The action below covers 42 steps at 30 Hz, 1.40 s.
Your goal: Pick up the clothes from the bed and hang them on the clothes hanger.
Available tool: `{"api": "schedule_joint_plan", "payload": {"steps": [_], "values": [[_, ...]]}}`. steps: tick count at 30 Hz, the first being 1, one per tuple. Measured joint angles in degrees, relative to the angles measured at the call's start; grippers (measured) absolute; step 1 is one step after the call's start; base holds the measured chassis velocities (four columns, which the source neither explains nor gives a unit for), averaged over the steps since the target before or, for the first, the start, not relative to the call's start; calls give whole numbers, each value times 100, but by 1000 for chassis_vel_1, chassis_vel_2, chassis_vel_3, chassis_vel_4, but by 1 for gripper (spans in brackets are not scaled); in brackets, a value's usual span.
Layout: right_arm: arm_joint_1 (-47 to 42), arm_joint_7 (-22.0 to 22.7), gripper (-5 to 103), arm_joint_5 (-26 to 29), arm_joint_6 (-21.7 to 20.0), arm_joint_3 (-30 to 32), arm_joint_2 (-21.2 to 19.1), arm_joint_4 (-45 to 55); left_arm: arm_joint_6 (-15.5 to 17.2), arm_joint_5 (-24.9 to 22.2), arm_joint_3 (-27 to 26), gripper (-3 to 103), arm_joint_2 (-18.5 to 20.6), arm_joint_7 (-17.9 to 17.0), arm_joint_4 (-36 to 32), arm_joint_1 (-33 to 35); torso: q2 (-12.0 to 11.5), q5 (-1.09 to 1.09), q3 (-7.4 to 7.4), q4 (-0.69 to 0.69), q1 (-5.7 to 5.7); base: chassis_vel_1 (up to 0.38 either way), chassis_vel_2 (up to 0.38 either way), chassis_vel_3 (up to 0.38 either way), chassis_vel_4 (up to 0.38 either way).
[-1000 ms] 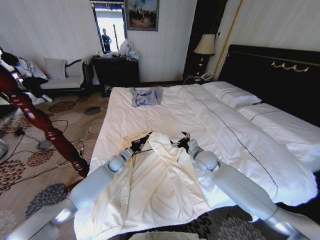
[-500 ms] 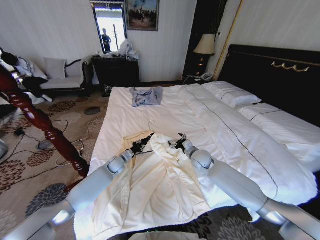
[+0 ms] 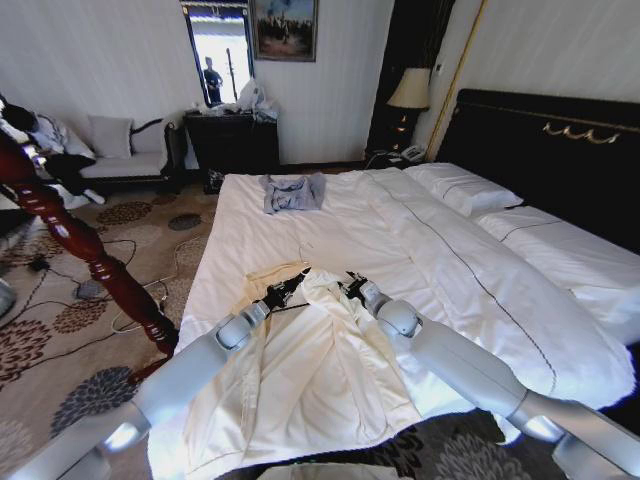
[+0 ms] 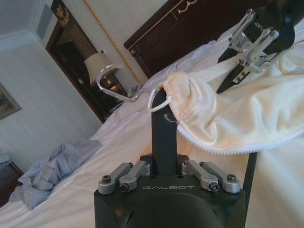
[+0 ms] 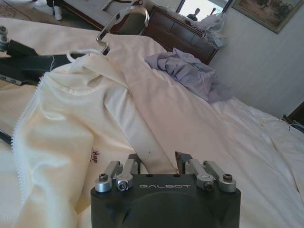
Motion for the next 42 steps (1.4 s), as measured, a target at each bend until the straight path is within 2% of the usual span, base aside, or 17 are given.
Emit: {"api": "schedule_joint_plan", "payload": {"steps": [14, 17, 18, 21, 24, 26, 27, 28, 30, 31, 34, 36, 38, 40, 42], "values": [[97, 57, 36, -194, 183, -93, 1, -76, 82, -73, -68, 21, 14, -189, -117, 28, 0, -1, 0, 0, 0, 0, 0, 0, 0], [69, 140, 31, -233, 183, -57, -19, -94, 143, -152, -124, 31, 119, -295, -227, 34, 0, 0, 0, 0, 0, 0, 0, 0, 0], [69, 140, 31, -233, 183, -57, -19, -94, 143, -152, -124, 31, 119, -295, -227, 34, 0, 0, 0, 0, 0, 0, 0, 0, 0], [12, 169, 27, -261, 208, 5, -42, -79, 185, -232, -271, 48, 253, -371, -448, 144, 0, -1, 0, 1, 0, 0, 0, 0, 0], [-9, 182, 26, -279, 229, 30, -58, -66, 208, -272, -376, 53, 331, -433, -562, 213, 0, 0, 0, 0, 0, 0, 0, 0, 0], [-19, 200, 24, -302, 251, 45, -72, -54, 245, -302, -491, 64, 424, -470, -694, 300, 0, 1, 0, 0, 0, 0, 0, 0, 0], [-22, 238, 19, -325, 278, 72, -84, -20, 264, -345, -653, 69, 539, -513, -853, 410, 0, -4, 0, 1, 0, 0, 0, 0, 0], [-32, 260, 19, -326, 281, 73, -92, -4, 281, -384, -761, 74, 602, -543, -949, 473, 0, 1, 0, -2, 0, 0, 0, 0, 0], [-38, 272, 19, -333, 286, 74, -99, 12, 303, -427, -852, 74, 659, -574, -1027, 535, 0, 1, 0, 0, 0, 0, 0, 0, 0], [-54, 285, 19, -382, 315, 87, -117, 30, 335, -525, -1012, 86, 756, -638, -1187, 666, 0, 0, 0, 1, 0, 0, 0, 0, 0], [-86, 293, 19, -495, 367, 121, -140, 40, 372, -659, -1178, 90, 877, -725, -1378, 827, 0, -1, 0, 1, 0, 0, 0, 0, 0], [-138, 309, 19, -603, 430, 182, -164, 59, 401, -785, -1369, 98, 1024, -847, -1619, 1055, 0, 0, 0, 0, 0, 0, 0, 0, 0], [-211, 349, 19, -724, 489, 269, -201, 114, 512, -1080, -1606, 100, 1230, -1025, -1995, 1391, 0, 0, 0, 0, 0, 0, 0, 0, 0], [-227, 353, 19, -780, 516, 288, -215, 125, 564, -1169, -1652, 100, 1266, -1078, -2079, 1464, 0, 1, 0, 0, 0, 0, 0, 0, 0], [-313, 346, 19, -1090, 662, 391, -298, 169, 850, -1680, -1808, 100, 1401, -1317, -2432, 1800, 0, 0, 0, 4, 0, 0, 0, 0, 0]]}}
